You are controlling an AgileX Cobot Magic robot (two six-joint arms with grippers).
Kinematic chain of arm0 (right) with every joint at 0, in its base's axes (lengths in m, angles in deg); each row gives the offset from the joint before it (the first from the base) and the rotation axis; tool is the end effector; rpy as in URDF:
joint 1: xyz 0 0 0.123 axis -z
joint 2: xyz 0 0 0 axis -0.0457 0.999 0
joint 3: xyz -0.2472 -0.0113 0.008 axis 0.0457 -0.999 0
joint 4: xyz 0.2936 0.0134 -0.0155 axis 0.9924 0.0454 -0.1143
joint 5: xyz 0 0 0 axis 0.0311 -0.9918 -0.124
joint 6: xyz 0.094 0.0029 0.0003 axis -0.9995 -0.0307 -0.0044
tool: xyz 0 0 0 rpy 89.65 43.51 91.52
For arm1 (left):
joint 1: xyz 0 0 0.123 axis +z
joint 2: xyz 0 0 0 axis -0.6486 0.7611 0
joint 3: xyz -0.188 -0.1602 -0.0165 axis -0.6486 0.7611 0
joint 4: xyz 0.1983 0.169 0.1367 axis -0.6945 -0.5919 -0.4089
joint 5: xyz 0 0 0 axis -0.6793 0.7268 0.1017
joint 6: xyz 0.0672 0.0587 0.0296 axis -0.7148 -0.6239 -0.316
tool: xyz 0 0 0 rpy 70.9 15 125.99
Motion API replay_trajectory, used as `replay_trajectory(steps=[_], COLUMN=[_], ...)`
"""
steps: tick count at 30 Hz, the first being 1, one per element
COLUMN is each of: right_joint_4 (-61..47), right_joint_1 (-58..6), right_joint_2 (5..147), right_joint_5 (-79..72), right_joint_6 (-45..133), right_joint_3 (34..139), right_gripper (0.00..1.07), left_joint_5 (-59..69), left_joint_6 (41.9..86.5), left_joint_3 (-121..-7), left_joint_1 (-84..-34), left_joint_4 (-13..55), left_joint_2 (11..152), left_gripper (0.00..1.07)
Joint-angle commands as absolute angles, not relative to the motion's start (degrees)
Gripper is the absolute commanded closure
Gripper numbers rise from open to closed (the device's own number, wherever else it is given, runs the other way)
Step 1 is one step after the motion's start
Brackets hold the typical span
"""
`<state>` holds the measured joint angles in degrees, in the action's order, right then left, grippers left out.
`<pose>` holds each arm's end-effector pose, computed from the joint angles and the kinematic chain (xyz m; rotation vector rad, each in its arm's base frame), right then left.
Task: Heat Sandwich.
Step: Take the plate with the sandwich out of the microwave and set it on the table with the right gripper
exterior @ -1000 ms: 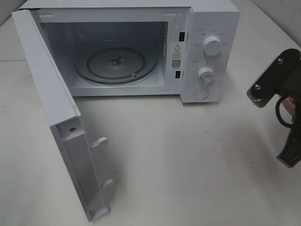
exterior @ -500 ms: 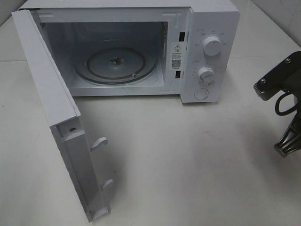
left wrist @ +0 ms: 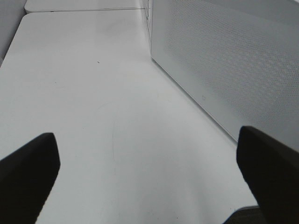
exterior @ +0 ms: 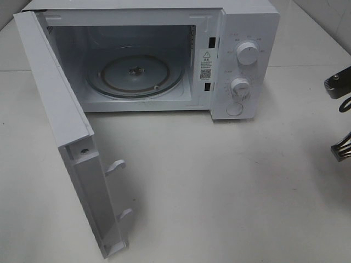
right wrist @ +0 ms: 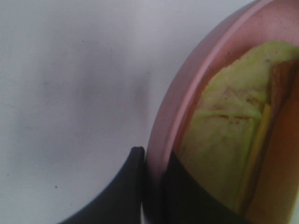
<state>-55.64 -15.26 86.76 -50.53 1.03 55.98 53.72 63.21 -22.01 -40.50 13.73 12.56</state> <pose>0.2685 0.0355 0.1313 -0.3009 2.6265 -0.6573 0.0740 -0.0104 0.2976 0.0896 2.0154 -0.1000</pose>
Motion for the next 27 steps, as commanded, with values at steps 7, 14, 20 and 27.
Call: replay_trajectory(steps=[7, 14, 20, 27], right_joint_4=[-60.0, -60.9, -64.0, -67.4], right_joint_1=[-9.9, -9.5, -9.5, -9.5], right_joint_2=[87.2, 92.8, 98.2, 104.5], right_joint_5=[-48.0, -45.5, -43.8, -40.7], right_joint_6=[-1.8, -4.4, -8.9, -13.0], right_joint_3=[56.2, 56.2, 56.2, 56.2], right_gripper=[1.07, 1.07, 1.07, 1.07], left_joint_5=[53.6, 53.6, 53.6, 53.6], left_joint_6=[63.6, 63.6, 63.6, 63.6], left_joint_3=[-21.8, -21.8, -21.8, -21.8], left_joint_1=[-40.4, -40.4, -40.4, -40.4], left_joint_4=[14.0, 14.0, 14.0, 14.0], left_joint_2=[10.9, 10.9, 10.9, 10.9], left_gripper=[0.09, 0.09, 0.09, 0.09])
